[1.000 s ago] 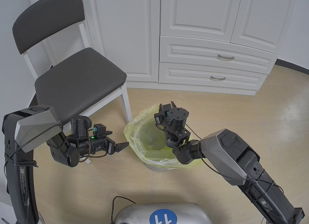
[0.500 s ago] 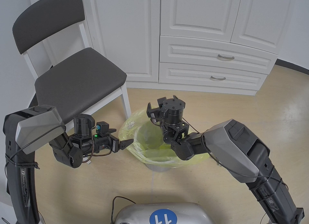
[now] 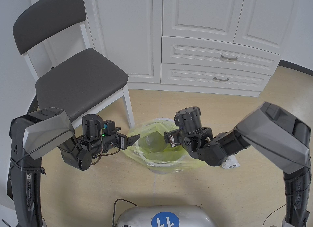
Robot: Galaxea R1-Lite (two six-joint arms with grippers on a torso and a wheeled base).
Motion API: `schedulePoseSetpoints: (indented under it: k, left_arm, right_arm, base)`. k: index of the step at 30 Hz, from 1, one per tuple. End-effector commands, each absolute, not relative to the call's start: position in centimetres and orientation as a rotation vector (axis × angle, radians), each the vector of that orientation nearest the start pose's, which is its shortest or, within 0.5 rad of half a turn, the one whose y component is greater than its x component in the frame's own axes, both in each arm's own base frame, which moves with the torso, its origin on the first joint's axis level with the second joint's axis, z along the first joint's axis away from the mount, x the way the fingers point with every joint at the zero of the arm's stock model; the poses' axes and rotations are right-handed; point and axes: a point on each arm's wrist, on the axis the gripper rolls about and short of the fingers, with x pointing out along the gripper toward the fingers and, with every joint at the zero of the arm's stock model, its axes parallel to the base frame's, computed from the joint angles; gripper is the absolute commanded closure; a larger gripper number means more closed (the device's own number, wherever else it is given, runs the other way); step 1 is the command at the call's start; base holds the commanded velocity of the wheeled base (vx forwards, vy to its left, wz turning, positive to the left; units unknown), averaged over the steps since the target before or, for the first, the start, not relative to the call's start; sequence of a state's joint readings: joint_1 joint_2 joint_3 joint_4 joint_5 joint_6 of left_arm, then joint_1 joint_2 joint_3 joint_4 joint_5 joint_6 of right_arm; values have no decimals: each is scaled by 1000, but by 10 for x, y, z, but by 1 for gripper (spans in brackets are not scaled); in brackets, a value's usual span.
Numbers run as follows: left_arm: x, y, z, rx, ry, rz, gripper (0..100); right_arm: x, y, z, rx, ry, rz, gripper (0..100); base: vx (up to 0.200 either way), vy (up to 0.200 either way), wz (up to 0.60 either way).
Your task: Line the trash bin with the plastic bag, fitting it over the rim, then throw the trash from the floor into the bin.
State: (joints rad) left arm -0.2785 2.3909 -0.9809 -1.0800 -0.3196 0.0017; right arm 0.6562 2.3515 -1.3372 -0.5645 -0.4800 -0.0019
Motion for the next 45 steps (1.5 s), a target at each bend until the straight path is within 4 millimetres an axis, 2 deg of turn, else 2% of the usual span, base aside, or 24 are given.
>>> schedulePoseSetpoints:
  k: [1, 2, 3, 6, 10, 12, 13, 16, 17, 19, 22, 26, 30, 38, 40, 44, 45]
  left_arm:
    - [399, -129, 5, -10, 347, -595, 0]
    - [399, -129, 5, -10, 347, -595, 0]
    - [396, -127, 3, -8, 360, -599, 0]
    - [392, -124, 5, -2, 366, -609, 0]
    - [387, -121, 1, 36, 375, -656, 0]
    - [384, -117, -3, 63, 380, -688, 0]
    - [384, -117, -3, 63, 380, -688, 0]
    - [388, -117, -8, 64, 390, -683, 0]
    - [388, -117, -8, 64, 390, -683, 0]
    - [396, -118, -18, 68, 394, -664, 0]
    - [406, -119, -28, 83, 400, -588, 0]
    - [421, -122, -40, 97, 415, -485, 0]
    - [431, -127, -43, 78, 411, -418, 0]
    - [449, -135, -30, -54, 351, -360, 0]
    - [451, -137, -29, -70, 342, -360, 0]
    - [454, -140, -29, -92, 334, -357, 0]
    - [460, -143, -27, -114, 307, -327, 0]
  right_arm:
    - [352, 254, 99, -186, 312, 140, 0]
    - [352, 254, 99, -186, 312, 140, 0]
    - [340, 245, 96, -223, 342, 145, 0]
    - [324, 232, 75, -346, 421, 164, 0]
    - [325, 223, 55, -391, 475, 152, 0]
    - [328, 223, 43, -387, 494, 141, 0]
    - [328, 223, 43, -387, 494, 141, 0]
    - [337, 220, 22, -378, 504, 123, 0]
    - [337, 220, 22, -378, 504, 123, 0]
    - [354, 217, 5, -346, 482, 87, 0]
    - [368, 220, -12, -256, 421, 52, 0]
    - [374, 215, -20, -214, 404, 30, 0]
    - [381, 218, -17, -138, 379, 13, 0]
    - [398, 207, -9, 23, 242, -44, 0]
    - [407, 208, -1, 51, 201, -52, 0]
    - [416, 206, -3, 61, 186, -63, 0]
    - [423, 204, -14, 62, 188, -73, 0]
  base:
    - [0, 0, 0]
    - [0, 0, 0]
    - [0, 0, 0]
    - [0, 0, 0]
    - [0, 0, 0]
    - [0, 0, 0]
    - [0, 0, 0]
    - [0, 0, 0]
    - [0, 0, 0]
    - [0, 0, 0]
    - [0, 0, 0]
    - [0, 0, 0]
    - [0, 0, 0]
    - [0, 0, 0]
    - [0, 0, 0]
    - [0, 0, 0]
    - [0, 0, 0]
